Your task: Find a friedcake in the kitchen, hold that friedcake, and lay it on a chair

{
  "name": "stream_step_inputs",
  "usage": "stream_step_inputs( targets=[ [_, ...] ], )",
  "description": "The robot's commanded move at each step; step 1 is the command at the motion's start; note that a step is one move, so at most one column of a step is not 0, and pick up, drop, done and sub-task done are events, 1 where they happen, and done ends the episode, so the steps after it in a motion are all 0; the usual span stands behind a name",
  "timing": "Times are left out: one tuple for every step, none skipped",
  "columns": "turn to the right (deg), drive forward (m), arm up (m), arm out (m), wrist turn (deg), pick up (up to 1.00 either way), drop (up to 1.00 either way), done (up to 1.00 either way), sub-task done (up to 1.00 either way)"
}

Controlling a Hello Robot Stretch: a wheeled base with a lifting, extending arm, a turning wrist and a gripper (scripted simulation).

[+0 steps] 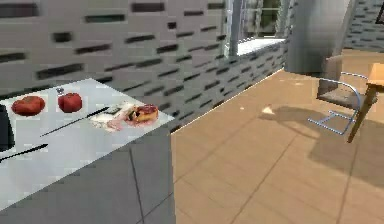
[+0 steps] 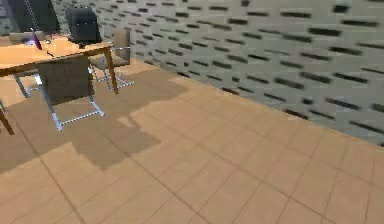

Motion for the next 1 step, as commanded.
stream_step_inputs(
  targets=[
    [-45.0, 0.00, 0.00, 0.00, 0.0, 0.00, 0.00, 0.00, 0.00]
  ],
)
